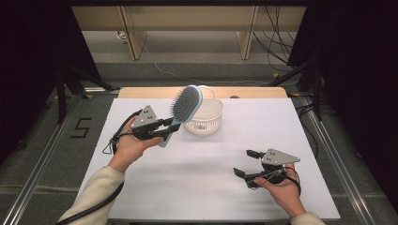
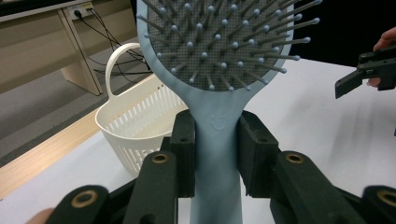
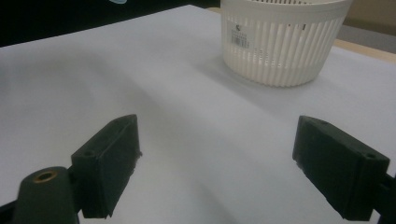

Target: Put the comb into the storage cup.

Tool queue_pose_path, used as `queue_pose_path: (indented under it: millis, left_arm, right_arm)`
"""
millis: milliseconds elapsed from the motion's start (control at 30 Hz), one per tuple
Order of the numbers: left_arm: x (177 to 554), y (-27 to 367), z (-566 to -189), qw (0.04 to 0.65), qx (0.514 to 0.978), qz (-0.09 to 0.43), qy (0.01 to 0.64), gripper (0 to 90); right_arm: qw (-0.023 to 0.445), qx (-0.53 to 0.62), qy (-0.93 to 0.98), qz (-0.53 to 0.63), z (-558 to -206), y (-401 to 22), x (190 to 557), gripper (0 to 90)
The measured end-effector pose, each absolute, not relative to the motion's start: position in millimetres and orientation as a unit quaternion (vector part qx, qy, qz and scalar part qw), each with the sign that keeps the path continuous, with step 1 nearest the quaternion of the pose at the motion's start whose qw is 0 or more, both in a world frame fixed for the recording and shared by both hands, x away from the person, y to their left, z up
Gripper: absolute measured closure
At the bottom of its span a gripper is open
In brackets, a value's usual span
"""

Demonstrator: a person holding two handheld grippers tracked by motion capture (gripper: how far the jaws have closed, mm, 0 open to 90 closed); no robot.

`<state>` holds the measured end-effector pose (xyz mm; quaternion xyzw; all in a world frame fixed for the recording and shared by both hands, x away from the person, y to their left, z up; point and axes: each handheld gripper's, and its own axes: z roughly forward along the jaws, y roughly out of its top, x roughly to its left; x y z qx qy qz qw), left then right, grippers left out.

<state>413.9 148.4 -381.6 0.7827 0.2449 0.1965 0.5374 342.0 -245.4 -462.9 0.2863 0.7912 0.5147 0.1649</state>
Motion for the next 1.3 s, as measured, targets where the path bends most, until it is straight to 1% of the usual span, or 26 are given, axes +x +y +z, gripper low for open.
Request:
queue_pose_path:
  millis: [1300]
  left_arm:
    - [427,138,-373,0.548,0.776,0.195,0.246,69.6]
  right_arm:
    - [0.164,0.286,0.791,0.516,-463,-246,342,15.8]
